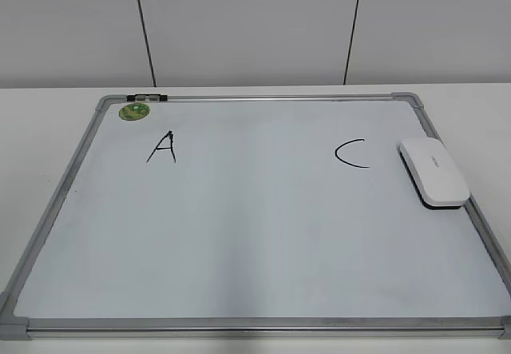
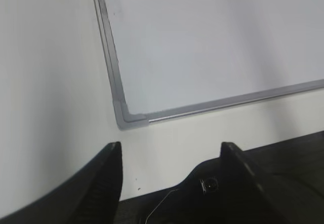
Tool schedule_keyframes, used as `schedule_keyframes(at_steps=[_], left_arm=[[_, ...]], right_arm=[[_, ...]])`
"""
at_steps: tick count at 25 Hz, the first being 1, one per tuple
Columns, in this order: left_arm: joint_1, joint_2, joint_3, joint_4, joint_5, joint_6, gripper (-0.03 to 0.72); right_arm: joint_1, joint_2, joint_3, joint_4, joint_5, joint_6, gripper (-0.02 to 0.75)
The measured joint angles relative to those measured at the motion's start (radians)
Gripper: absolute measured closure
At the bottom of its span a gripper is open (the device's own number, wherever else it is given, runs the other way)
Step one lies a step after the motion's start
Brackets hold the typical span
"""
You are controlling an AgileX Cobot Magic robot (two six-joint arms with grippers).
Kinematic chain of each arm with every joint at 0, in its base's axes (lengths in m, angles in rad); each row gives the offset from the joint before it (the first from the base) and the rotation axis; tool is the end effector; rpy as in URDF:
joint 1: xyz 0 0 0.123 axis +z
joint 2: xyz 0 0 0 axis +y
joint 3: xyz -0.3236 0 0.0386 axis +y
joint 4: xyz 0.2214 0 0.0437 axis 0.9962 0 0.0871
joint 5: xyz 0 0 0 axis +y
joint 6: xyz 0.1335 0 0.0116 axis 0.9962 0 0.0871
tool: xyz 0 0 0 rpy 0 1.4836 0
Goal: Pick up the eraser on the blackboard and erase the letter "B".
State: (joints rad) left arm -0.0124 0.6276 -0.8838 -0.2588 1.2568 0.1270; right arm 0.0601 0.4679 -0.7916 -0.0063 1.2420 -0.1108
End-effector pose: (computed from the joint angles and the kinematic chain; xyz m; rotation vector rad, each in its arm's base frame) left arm 0.0438 -0.0332 0.3405 0.1762 2.4521 -0.2894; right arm 0.0149 0.0001 0.3162 -0.2047 2.3934 -0.0317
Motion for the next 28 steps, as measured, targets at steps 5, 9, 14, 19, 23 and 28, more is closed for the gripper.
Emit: schedule_keyframes(at_steps=[5, 9, 14, 19, 23, 28], left_arm=[[0.000, -0.130, 0.167, 0.027, 0.000, -0.002, 0.231], [0.000, -0.186, 0.278, 0.051, -0.002, -0.018, 0.231], [0.000, -0.207, 0.323, 0.069, -0.013, -0.029, 0.238], [0.000, -0.207, 0.329, 0.115, -0.075, -0.031, 0.241], [0.000, -0.207, 0.331, 0.156, -0.087, -0.031, 0.241], [0.000, -0.207, 0.336, 0.173, -0.099, -0.031, 0.241]], right_arm=[[0.006, -0.154, 0.147, -0.072, 0.017, 0.062, 0.144], [0.006, -0.224, 0.235, -0.102, 0.019, 0.072, 0.145], [0.006, -0.239, 0.255, -0.116, -0.002, 0.072, 0.145], [0.006, -0.239, 0.289, -0.116, -0.081, 0.073, 0.145], [0.006, -0.239, 0.298, -0.116, -0.093, 0.073, 0.146], [0.006, -0.239, 0.298, -0.116, -0.097, 0.073, 0.146]])
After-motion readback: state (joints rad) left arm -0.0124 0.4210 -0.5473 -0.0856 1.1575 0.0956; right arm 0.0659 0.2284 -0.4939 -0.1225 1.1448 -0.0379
